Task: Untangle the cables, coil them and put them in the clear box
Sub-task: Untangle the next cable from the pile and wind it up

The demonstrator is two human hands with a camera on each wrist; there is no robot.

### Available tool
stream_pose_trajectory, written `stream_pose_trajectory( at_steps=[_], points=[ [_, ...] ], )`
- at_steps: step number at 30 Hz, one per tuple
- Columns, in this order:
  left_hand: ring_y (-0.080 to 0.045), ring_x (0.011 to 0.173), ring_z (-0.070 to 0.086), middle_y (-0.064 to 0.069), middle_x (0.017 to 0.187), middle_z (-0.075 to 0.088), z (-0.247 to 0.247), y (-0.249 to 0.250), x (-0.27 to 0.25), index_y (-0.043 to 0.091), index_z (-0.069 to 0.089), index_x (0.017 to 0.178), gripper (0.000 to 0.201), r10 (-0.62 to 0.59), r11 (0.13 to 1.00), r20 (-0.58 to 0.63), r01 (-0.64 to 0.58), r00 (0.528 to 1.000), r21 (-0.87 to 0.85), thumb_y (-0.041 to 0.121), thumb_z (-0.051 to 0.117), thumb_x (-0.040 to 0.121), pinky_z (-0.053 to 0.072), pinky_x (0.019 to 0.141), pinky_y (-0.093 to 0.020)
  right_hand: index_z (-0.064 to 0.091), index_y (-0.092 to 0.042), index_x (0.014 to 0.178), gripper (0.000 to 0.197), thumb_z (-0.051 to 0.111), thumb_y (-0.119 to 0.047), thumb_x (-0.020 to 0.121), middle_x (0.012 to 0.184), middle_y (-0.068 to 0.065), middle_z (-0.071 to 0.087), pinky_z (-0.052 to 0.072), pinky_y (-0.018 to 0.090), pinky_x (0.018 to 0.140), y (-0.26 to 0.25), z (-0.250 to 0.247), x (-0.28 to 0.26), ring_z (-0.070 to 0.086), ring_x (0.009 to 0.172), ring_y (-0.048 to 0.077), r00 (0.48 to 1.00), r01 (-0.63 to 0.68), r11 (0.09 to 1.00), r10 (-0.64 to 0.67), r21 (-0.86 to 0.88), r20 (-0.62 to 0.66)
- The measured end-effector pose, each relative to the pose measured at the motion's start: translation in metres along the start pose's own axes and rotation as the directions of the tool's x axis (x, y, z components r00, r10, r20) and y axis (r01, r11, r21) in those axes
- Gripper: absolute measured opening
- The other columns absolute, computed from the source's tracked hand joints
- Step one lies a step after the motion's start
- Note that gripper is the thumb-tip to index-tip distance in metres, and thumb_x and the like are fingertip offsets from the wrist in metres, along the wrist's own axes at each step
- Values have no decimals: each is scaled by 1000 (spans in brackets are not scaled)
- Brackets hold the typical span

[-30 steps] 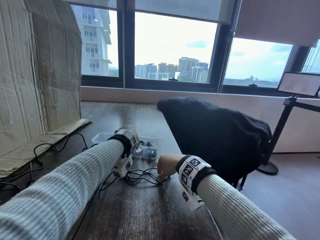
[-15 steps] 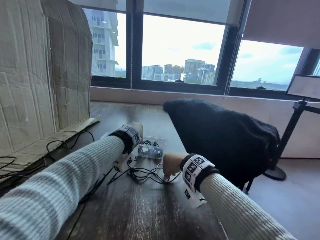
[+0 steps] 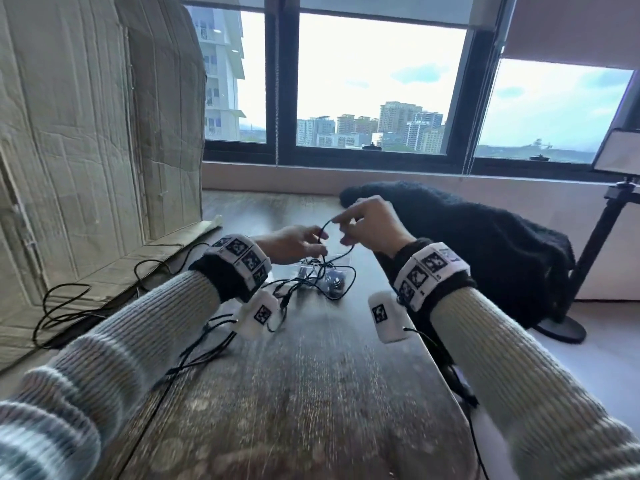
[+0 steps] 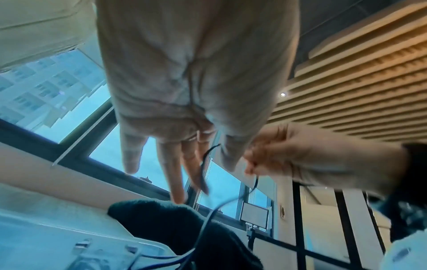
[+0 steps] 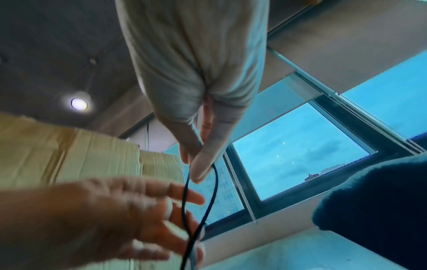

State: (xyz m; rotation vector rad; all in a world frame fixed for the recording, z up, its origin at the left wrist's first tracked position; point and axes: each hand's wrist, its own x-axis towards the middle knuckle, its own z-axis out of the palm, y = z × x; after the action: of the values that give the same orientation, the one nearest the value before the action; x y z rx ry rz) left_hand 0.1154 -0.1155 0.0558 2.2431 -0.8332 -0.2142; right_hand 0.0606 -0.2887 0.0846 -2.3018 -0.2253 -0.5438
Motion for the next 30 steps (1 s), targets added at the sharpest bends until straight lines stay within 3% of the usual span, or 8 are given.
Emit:
stream_pose_trajectory(
  at_steps=[3, 6, 10, 13, 17, 21, 25, 30],
  points=[
    [-7, 84, 63, 7, 91, 65, -6, -11, -16, 12, 60, 114, 20, 31, 988, -45, -24, 998, 155, 16, 47, 99, 51, 80, -20, 77, -7, 91, 16, 76, -3, 76, 90, -2, 69, 60, 43, 75, -8, -21, 4, 73, 79, 24, 985, 7, 991, 17, 137, -170],
    [-11, 99, 63, 1, 109, 64, -4, -24, -31, 10, 51, 127, 33, -14, 986, 2, 13, 1000, 167, 27, 50, 98, 44, 69, -11, 77, -8, 91, 15, 75, -3, 77, 91, -1, 70, 60, 46, 75, -17, -42, 3, 74, 76, 24, 938, 29, 939, 92, 342, -335],
    [-13, 127, 47, -2, 145, 43, 18, -20, -39, 13, 23, 149, 89, 92, 956, -11, -85, 996, 279, 47, 68, 80, 43, 96, -21, 79, -18, 86, 14, 76, -9, 77, 85, 0, 74, 58, 55, 72, -36, -46, -1, 74, 74, 30, 917, 111, 887, 82, 448, -391],
    [-18, 132, 43, -7, 149, 38, 33, 0, -33, 6, 8, 150, 107, 171, 978, -71, -160, 983, 136, 44, 74, 75, 40, 106, -33, 76, -7, 96, 18, 74, -2, 78, 91, 6, 73, 61, 41, 75, -55, -38, -9, 74, 78, 29, 934, 175, 843, 21, 509, -356],
    [-19, 108, 63, -7, 119, 62, 39, 21, -27, 3, 26, 145, 83, 170, 951, -220, -218, 961, -220, 27, 73, 81, 51, 95, -32, 73, -3, 100, 22, 74, -1, 79, 91, 5, 73, 60, 32, 75, -71, -35, -17, 74, 79, 28, 938, 225, 797, -21, 561, -347],
    [-13, 74, 69, 2, 93, 67, 47, 9, -34, 4, 60, 116, 25, 174, 958, -141, -200, 975, -207, 14, 59, 93, 58, 75, -29, 77, -17, 89, 19, 77, -3, 75, 95, -1, 74, 60, 40, 78, -69, -50, -20, 74, 83, 23, 891, 240, 794, 48, 558, -452],
    [1, 62, 64, -2, 95, 69, 25, -15, -48, 3, 66, 109, 21, 175, 970, -198, -204, 964, -135, 13, 58, 93, 52, 62, -13, 77, -20, 88, 22, 75, 0, 77, 96, -6, 71, 59, 30, 78, -49, -80, -24, 72, 90, 18, 792, 236, 785, 186, 573, -581],
    [-4, 57, 60, 12, 68, 70, -15, -24, -70, 6, 68, 103, 17, 32, 881, -360, -197, 932, -430, 14, 62, 90, 57, 68, -20, 76, -18, 94, 22, 69, -1, 83, 101, -2, 71, 58, 30, 82, -28, -91, -31, 71, 94, 18, 750, 148, 835, 254, 530, -610]
  ],
)
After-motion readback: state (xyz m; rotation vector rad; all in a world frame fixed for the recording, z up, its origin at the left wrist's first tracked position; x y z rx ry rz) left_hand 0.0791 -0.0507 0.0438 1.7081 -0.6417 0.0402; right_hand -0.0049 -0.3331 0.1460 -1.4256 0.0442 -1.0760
